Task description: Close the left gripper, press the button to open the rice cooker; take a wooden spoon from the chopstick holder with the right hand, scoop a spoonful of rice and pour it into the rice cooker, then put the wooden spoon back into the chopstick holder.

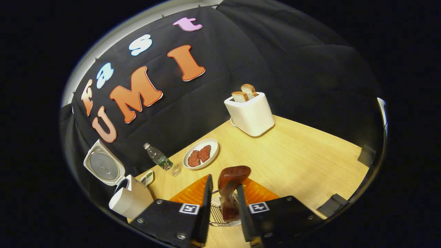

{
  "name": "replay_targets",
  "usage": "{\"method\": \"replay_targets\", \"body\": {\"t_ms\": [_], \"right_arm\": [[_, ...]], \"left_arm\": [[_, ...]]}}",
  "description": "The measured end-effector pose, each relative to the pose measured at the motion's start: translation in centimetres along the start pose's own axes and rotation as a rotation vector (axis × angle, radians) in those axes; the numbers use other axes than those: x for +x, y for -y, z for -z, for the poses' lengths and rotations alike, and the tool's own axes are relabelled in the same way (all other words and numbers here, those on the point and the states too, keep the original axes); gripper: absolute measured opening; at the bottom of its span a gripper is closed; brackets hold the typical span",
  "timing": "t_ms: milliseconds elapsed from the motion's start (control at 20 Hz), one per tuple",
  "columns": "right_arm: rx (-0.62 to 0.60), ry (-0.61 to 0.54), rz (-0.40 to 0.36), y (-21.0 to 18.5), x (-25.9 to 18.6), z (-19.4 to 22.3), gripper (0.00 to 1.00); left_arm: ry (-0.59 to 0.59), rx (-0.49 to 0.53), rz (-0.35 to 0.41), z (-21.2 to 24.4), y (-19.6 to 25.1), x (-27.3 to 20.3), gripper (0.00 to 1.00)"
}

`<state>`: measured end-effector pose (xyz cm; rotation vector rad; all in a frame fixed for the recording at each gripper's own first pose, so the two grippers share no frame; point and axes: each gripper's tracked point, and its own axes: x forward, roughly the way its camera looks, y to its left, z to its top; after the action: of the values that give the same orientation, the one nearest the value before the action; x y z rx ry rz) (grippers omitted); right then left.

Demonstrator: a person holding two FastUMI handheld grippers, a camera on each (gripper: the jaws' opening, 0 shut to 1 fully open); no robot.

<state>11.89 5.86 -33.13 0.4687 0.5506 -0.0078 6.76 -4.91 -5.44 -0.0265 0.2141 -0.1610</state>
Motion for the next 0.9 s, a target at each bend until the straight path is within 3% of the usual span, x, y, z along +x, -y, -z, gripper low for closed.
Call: {"method": "replay_targets", "body": {"t_ms": [50,100,150,350,600,750,900], "right_arm": [[-0.022,0.002,0.015,0.5,-0.2,-0.1,0.60],[-0.053,0.018,0.037,1.0,-0.3,-0.5,0.74],[-0.090,0.027,0.061,1.5,-0.5,-0.8,0.95],[-0.177,0.040,0.082,1.5,-2.1,-2.1,0.95],[-0.168,0.056,0.055,0.5,-4.6,-2.8,0.95],[-0.152,0.074,0.056,0.4,-5.5,-4.0,0.95],[-0.130,0.102,0.059,0.4,-6.6,-5.5,0.95]], "left_arm": [[0.001,-0.003,0.004,0.0,0.3,0.2,0.99],[0.003,-0.007,0.009,-0.2,0.6,0.4,0.99],[0.006,-0.009,0.012,-0.3,0.7,0.7,0.99],[0.026,-0.011,0.012,-2.3,1.4,2.6,1.00],[0.119,0.011,0.032,-8.7,3.4,6.6,0.99],[0.120,-0.003,0.084,-11.7,5.3,9.6,1.00],[0.113,-0.001,0.088,-14.5,5.2,13.6,1.00]]}}
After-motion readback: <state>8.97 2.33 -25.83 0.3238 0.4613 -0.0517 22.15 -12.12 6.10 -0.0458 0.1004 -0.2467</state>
